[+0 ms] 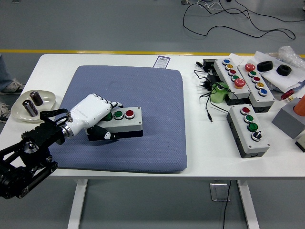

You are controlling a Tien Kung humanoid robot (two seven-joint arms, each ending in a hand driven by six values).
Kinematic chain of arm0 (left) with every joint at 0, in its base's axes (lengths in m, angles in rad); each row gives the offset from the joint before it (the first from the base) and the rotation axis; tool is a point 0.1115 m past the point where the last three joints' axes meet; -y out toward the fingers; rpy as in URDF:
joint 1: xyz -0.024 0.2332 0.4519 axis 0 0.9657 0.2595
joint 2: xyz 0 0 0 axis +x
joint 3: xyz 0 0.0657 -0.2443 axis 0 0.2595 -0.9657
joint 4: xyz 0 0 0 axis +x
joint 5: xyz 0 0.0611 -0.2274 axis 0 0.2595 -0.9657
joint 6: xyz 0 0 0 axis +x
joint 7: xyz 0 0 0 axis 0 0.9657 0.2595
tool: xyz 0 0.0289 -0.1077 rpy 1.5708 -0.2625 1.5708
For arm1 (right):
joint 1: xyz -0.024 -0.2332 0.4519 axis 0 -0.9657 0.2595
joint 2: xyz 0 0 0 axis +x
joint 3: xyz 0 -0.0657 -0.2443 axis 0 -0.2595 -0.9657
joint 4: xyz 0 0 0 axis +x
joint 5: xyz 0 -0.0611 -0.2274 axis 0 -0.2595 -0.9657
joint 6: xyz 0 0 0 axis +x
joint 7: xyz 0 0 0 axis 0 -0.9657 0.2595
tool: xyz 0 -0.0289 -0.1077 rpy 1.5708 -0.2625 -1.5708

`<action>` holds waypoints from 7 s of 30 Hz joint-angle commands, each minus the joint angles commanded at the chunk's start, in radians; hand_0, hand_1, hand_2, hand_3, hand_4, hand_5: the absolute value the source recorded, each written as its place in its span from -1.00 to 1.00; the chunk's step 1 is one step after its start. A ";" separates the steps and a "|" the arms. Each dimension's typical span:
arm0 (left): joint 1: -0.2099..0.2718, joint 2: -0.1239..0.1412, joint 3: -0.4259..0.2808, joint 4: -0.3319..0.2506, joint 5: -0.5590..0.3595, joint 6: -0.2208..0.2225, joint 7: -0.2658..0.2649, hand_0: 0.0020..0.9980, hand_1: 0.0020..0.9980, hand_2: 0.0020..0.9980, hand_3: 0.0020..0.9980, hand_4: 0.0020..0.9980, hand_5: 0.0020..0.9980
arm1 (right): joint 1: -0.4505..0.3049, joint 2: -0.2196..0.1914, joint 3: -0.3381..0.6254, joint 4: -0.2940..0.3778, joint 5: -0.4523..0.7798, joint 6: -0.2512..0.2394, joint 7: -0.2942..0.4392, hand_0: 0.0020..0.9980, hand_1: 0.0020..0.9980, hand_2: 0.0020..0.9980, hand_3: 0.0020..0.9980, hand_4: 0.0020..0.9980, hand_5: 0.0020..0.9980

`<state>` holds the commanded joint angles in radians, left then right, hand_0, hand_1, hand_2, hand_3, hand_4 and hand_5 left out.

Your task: Pick up the button,place it on the desk,press the button,press the button

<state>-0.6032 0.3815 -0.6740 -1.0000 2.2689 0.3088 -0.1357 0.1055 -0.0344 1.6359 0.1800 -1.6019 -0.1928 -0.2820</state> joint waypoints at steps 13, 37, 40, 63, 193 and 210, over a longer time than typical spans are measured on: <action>0.024 0.011 -0.034 -0.042 0.000 -0.128 -0.017 1.00 1.00 1.00 1.00 0.97 0.19 | -0.002 0.000 0.002 0.000 -0.002 0.001 0.000 0.32 0.30 0.39 0.21 -0.10 -0.35; 0.119 0.038 -0.196 -0.191 -0.162 -0.194 -0.006 1.00 1.00 1.00 1.00 1.00 0.30 | -0.004 0.001 0.007 0.000 -0.006 -0.001 -0.003 0.32 0.30 0.39 0.21 -0.10 -0.35; 0.132 0.034 -0.226 -0.209 -0.226 -0.147 -0.015 0.99 0.97 1.00 1.00 1.00 0.55 | -0.007 0.001 0.007 0.000 -0.007 -0.001 -0.003 0.32 0.30 0.39 0.21 -0.10 -0.35; 0.158 0.024 -0.345 -0.410 -0.302 0.064 0.120 -0.74 -0.75 -0.63 0.33 0.52 1.00 | -0.003 0.004 0.002 0.000 0.005 -0.002 -0.004 0.32 0.30 0.39 0.21 -0.10 -0.35; 0.196 -0.016 -0.392 -0.444 -0.608 -0.101 0.151 -1.00 -0.85 -0.74 0.51 0.35 1.00 | 0.001 0.005 0.006 0.000 -0.011 0.002 -0.005 0.32 0.30 0.39 0.21 -0.10 -0.35; 0.312 -0.045 -0.672 -0.355 -1.107 -0.085 0.049 0.59 0.72 0.83 0.88 0.30 1.00 | -0.003 0.005 0.005 0.000 -0.015 0.001 -0.011 0.32 0.30 0.39 0.20 -0.11 -0.35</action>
<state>-0.2913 0.3367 -1.3458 -1.3550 1.1615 0.2233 -0.0866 0.1021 -0.0299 1.6411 0.1800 -1.6168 -0.1914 -0.2929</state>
